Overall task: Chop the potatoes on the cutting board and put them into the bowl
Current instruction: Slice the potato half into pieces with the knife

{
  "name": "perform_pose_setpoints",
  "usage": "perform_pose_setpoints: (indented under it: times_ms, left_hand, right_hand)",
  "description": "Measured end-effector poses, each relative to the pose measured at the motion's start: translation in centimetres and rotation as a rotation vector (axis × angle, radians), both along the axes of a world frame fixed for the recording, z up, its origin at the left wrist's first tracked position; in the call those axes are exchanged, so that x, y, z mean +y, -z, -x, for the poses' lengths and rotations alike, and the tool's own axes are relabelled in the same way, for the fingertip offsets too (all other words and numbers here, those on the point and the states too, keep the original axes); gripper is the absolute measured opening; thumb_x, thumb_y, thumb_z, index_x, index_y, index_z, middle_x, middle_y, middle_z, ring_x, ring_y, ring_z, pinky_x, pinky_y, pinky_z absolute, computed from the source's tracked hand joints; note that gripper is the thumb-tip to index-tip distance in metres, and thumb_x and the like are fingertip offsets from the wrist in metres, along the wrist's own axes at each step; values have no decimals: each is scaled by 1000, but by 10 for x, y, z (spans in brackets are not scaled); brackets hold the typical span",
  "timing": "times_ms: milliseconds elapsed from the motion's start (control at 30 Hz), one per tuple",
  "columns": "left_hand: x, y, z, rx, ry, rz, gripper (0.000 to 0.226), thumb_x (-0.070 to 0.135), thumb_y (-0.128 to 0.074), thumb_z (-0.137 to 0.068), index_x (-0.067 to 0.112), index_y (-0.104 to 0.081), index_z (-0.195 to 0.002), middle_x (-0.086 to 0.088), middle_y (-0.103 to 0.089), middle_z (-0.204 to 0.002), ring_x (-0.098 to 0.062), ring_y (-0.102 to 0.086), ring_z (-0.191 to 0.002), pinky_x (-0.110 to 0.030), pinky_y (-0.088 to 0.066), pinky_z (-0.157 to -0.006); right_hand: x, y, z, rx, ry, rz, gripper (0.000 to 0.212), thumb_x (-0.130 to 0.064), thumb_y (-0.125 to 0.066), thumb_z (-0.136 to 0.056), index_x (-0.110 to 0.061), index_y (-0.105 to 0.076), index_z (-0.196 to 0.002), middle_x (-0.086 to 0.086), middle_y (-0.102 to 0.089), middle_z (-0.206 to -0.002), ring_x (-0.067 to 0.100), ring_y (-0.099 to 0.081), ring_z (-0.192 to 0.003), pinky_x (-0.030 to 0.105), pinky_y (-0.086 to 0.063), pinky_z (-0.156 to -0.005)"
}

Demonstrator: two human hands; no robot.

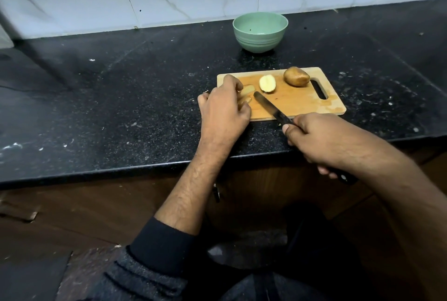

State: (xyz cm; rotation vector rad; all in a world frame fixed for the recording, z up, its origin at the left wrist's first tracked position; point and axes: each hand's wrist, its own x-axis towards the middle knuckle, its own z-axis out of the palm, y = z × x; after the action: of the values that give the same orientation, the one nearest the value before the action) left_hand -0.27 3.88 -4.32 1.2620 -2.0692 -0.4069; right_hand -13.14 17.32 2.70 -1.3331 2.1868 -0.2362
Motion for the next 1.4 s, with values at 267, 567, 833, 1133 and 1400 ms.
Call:
perform_pose_setpoints:
  times_ms: [267, 567, 833, 1133, 1400]
  left_hand:
    - [-2, 3, -15, 357, 140, -227, 35, 7, -83, -78, 19, -64, -105, 9, -73, -93, 2, -66, -87, -24, -56, -89]
    - [4, 12, -15, 175, -32, 0, 38, 50, -83, -73, 26, -77, -102, 10, -69, -90, -10, -66, -84, -45, -55, -88]
    - [8, 8, -12, 118, -28, 57, 21, 37, -77, -84, 25, -79, -101, 6, -72, -92, -14, -67, -80, -45, -55, -87]
    - [6, 5, -12, 128, -16, -42, 34, 36, -77, -81, 23, -72, -113, 10, -71, -98, -12, -67, -91, -40, -55, -90]
    - [4, 3, -9, 29, -16, 25, 19, 30, -72, -86, 21, -75, -102, 4, -69, -93, -19, -65, -90, -45, -52, -91]
  right_hand:
    - [4, 0, -2, 10, -6, 57, 32, -46, -38, -106, -21, -56, -96, 5, -63, -62, 13, -54, -32, 21, -43, -36]
    - [3, 8, -18, 334, -98, 35, 39, -47, -34, -107, -21, -60, -118, -2, -53, -81, 20, -59, -80, 39, -54, -81]
    - [3, 13, -32, 421, -140, 60, 35, -41, -30, -109, -21, -55, -124, 1, -47, -88, 22, -47, -84, 36, -41, -75]
    - [2, 7, -23, 417, -89, 102, 39, -47, -31, -107, -23, -59, -121, 1, -49, -89, 23, -50, -89, 36, -40, -75]
    - [-1, 7, -18, 342, -127, 100, 37, -50, -31, -106, -25, -59, -107, -1, -58, -81, 18, -57, -71, 36, -53, -74]
